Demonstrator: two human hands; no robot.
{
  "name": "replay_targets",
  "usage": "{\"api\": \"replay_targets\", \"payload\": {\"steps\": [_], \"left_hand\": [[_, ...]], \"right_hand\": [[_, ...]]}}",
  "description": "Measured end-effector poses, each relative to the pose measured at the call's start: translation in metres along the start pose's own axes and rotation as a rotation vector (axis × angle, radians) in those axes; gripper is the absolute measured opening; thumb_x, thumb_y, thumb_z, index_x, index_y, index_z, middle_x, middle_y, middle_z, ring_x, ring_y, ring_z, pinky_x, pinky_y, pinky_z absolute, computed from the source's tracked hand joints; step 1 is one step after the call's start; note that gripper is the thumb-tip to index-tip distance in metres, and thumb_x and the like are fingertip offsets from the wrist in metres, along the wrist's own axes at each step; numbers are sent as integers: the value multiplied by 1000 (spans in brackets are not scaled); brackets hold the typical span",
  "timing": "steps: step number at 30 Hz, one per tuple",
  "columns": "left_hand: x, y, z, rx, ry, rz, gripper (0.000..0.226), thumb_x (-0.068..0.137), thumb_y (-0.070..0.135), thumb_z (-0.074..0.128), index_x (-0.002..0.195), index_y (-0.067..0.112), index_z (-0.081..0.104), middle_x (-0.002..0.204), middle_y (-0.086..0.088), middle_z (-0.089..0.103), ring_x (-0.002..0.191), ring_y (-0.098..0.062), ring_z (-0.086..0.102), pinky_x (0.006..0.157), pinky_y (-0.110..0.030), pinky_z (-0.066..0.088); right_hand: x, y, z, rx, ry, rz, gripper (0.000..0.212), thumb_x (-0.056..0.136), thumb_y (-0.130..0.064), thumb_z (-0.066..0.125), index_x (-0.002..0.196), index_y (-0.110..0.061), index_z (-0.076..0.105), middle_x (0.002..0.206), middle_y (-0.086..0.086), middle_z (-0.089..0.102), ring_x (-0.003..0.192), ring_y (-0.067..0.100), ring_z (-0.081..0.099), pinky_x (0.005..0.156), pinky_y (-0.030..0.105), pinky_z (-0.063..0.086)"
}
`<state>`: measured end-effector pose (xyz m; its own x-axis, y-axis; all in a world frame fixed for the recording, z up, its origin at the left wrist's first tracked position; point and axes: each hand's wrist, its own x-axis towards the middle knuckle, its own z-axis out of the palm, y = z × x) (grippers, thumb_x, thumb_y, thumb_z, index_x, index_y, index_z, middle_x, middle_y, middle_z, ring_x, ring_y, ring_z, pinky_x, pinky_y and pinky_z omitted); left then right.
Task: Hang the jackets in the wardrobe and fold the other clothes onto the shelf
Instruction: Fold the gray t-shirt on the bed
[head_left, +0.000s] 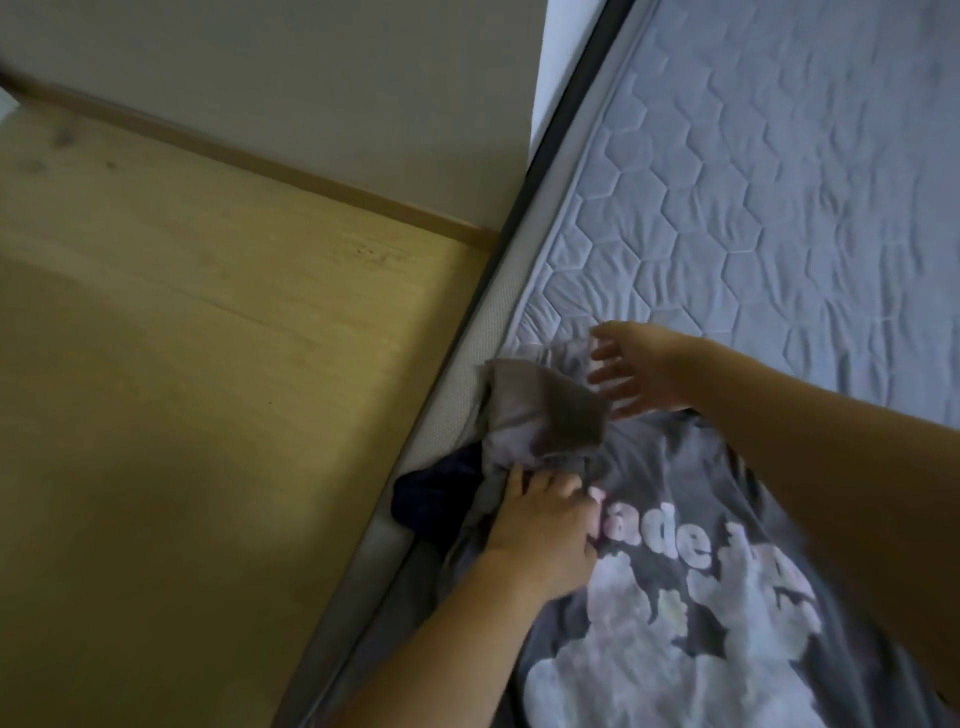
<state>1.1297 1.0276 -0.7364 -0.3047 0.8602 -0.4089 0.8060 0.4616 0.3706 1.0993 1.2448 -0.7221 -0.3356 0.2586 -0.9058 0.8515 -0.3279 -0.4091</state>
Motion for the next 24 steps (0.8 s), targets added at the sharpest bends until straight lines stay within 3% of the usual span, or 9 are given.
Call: {"api": "replay_targets", "payload": {"steps": [4, 6, 8, 11, 14, 16, 18, 20, 24], "left_hand": [[5, -14, -12, -262, 275, -50, 15, 86, 33, 48, 76, 22, 49, 86, -1, 59, 86, -30, 58, 67, -35, 42], [11, -32, -17, -298, 401, -92, 7, 85, 24, 50, 79, 21, 48, 86, 1, 54, 87, -26, 54, 69, -35, 40], [26, -53, -19, -207, 441, -163, 12, 89, 22, 48, 98, 19, 55, 107, -1, 54, 102, -24, 51, 84, -37, 42], [57, -69, -14, -111, 203, -177, 50, 99, 43, 33, 145, 25, 33, 157, 0, 21, 143, -25, 19, 115, -44, 19], [69, -67, 11, 136, -107, -7, 70, 95, 65, 13, 154, 30, 3, 163, 4, -9, 148, -19, -13, 117, -48, -10], [71, -62, 25, 217, -292, -95, 75, 93, 68, 12, 154, 28, -4, 161, 2, -17, 147, -19, -20, 115, -51, -17], [80, -44, 25, 186, -298, -220, 76, 93, 63, 22, 155, 24, 2, 161, 0, -18, 147, -23, -19, 113, -55, -19], [92, -14, 19, 112, -80, -228, 68, 90, 47, 40, 149, 16, 24, 162, -5, -5, 147, -28, -5, 115, -55, -10], [119, 48, 10, -51, 194, -82, 42, 85, 25, 50, 126, 14, 50, 146, -9, 30, 132, -31, 28, 108, -44, 27]], "right_hand": [[13, 27, 12, -217, 76, -49, 42, 82, -50, 67, 103, -15, 59, 95, 9, 61, 78, 22, 58, 63, 29, 43], [24, 38, 18, -365, 191, -145, 29, 86, -32, 68, 99, -7, 63, 79, 13, 59, 62, 21, 52, 52, 27, 40], [32, 45, 19, -405, 315, -208, 19, 91, -16, 58, 103, -3, 63, 87, 18, 60, 72, 24, 54, 62, 31, 47], [35, 59, 6, -368, 472, -265, 29, 92, -16, 52, 112, 1, 64, 110, 22, 64, 96, 30, 59, 81, 32, 45], [25, 81, -25, -256, 666, -314, 27, 89, -17, 52, 107, -3, 66, 109, 22, 65, 101, 34, 60, 85, 34, 46], [14, 105, -57, -250, 840, -274, 31, 88, -19, 51, 115, -7, 62, 118, 22, 60, 109, 38, 56, 95, 41, 45], [0, 136, -91, -317, 993, -155, 39, 88, -28, 52, 124, -13, 54, 130, 20, 48, 120, 40, 46, 102, 47, 36], [-14, 171, -124, -342, 1012, 10, 55, 85, -37, 58, 132, -13, 42, 138, 21, 38, 128, 41, 36, 106, 49, 28], [-33, 227, -164, -366, 706, 237, 95, 72, -48, 78, 142, -6, 29, 144, 24, 31, 133, 42, 33, 111, 45, 31]]}}
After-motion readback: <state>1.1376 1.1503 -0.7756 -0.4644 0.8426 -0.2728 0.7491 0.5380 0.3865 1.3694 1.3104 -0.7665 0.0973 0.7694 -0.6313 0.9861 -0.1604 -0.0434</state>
